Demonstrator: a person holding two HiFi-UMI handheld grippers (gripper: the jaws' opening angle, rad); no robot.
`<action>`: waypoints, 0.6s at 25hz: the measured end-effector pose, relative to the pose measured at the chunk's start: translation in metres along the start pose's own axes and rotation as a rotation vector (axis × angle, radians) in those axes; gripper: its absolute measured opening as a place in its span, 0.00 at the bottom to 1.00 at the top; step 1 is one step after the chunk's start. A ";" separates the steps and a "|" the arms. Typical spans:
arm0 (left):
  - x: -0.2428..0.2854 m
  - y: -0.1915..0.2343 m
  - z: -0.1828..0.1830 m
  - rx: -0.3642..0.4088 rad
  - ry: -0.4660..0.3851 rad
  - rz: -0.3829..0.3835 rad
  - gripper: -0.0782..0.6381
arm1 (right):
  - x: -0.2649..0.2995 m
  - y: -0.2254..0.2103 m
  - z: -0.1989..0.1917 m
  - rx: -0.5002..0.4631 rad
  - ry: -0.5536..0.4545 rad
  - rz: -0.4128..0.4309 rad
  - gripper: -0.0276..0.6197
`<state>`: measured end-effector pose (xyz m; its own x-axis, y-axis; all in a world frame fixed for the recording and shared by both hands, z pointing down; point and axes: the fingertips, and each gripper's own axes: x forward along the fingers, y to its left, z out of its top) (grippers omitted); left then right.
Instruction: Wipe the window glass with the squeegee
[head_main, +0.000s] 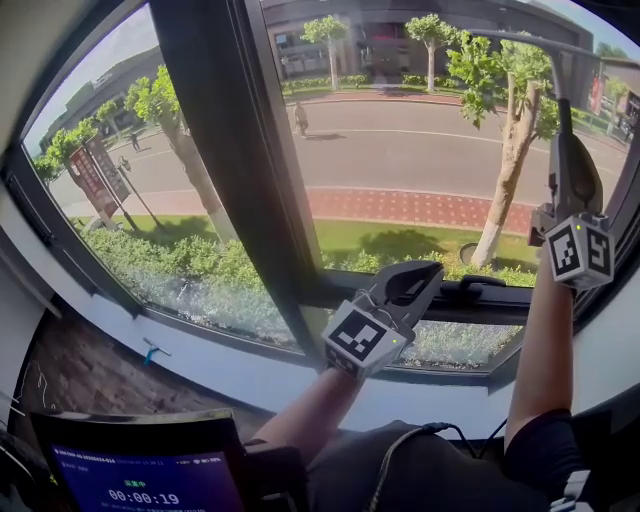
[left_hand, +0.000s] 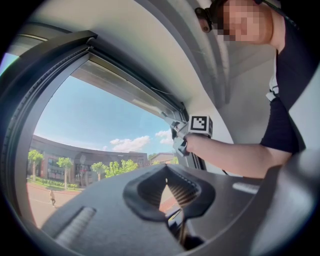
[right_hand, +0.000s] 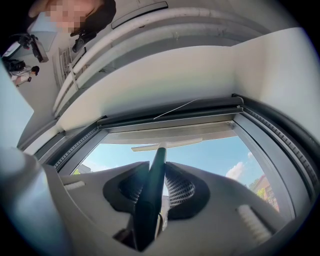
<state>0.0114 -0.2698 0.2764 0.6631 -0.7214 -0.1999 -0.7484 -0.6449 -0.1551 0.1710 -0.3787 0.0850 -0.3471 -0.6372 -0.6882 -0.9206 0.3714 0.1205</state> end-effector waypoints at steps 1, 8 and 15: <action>0.000 -0.001 0.000 -0.001 0.001 -0.002 0.11 | -0.002 0.000 -0.001 0.001 0.003 -0.001 0.20; -0.003 -0.004 -0.004 -0.011 0.006 -0.018 0.11 | -0.017 0.003 -0.012 0.010 0.029 -0.014 0.20; -0.003 -0.005 -0.009 -0.008 0.001 -0.035 0.11 | -0.035 0.003 -0.020 0.023 0.062 -0.027 0.20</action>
<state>0.0128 -0.2668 0.2867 0.6888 -0.6987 -0.1933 -0.7246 -0.6718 -0.1538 0.1770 -0.3690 0.1236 -0.3337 -0.6875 -0.6450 -0.9255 0.3689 0.0855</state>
